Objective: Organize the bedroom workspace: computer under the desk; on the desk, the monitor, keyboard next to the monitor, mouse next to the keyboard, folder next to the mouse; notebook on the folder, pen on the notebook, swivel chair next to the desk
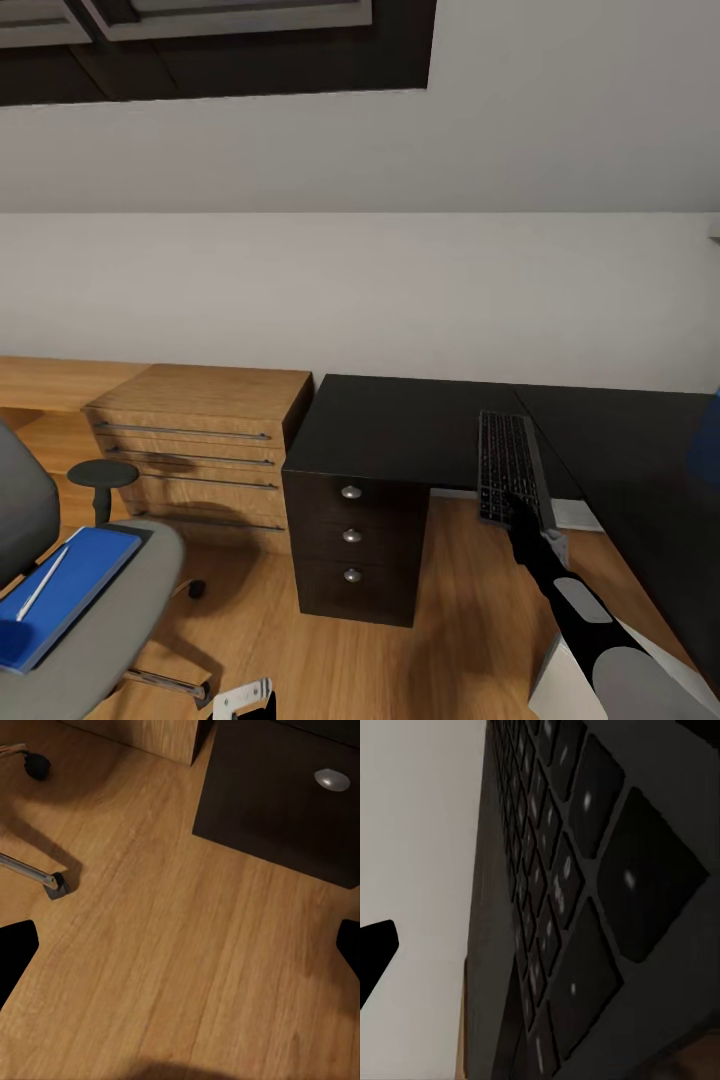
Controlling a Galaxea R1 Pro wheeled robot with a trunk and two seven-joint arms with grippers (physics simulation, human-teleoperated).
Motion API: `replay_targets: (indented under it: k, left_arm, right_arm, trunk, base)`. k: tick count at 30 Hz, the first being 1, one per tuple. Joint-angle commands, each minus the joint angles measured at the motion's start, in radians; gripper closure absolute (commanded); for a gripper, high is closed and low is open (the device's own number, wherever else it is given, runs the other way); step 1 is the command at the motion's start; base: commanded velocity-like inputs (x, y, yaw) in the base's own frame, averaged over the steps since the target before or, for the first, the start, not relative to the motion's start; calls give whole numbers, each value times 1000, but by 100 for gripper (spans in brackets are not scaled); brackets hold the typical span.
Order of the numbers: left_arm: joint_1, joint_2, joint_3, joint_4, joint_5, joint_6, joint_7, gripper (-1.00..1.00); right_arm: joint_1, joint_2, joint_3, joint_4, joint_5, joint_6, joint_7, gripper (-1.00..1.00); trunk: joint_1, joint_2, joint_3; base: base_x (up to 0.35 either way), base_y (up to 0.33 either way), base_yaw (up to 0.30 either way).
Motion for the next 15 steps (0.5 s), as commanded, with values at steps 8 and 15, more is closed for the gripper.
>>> replay_targets:
  k: [8, 15]
  left_arm:
    - [-1, 0, -4, 4, 7, -5, 6, -100]
    - [-1, 0, -5, 5, 7, -4, 6, -100]
  right_arm:
    - [-1, 0, -5, 0, -9, 10, 4, -100]
    - [-1, 0, -5, 0, -9, 10, 4, -100]
  trunk:
    - [0, 0, -1]
    - [0, 0, -1]
  base:
    - [-3, 0, 0]
    - [-204, 0, 0]
